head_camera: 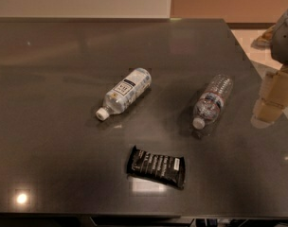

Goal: Place water bottle upright

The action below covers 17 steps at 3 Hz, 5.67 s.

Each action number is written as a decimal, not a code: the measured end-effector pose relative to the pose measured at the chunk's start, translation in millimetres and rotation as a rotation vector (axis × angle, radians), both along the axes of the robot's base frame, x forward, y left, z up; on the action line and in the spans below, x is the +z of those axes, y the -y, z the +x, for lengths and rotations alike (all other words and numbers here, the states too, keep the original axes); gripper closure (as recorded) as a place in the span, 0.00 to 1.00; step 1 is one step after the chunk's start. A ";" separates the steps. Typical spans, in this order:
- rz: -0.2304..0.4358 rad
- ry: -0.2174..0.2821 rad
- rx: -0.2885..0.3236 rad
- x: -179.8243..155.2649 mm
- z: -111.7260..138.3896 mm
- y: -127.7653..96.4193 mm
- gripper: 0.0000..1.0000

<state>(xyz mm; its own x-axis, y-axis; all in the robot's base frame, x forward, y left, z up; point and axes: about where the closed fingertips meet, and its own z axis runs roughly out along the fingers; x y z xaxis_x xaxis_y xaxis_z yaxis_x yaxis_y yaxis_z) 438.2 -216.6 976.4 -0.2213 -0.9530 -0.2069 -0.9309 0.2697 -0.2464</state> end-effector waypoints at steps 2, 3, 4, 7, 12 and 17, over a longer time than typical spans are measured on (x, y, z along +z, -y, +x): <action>0.006 0.004 0.019 1.6 4.0 0.2 0.00; 0.023 -0.001 0.104 -6.1 23.8 3.3 0.00; 0.039 0.005 0.245 -20.8 54.0 6.4 0.00; -0.012 -0.007 0.765 -73.3 86.4 -23.7 0.00; -0.149 -0.170 1.229 -138.0 79.4 -35.8 0.41; 0.220 -0.107 0.704 -63.2 89.5 -69.1 1.00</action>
Offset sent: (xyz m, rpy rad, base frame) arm 0.0093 -0.0019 -0.0018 0.0160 0.0140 0.0500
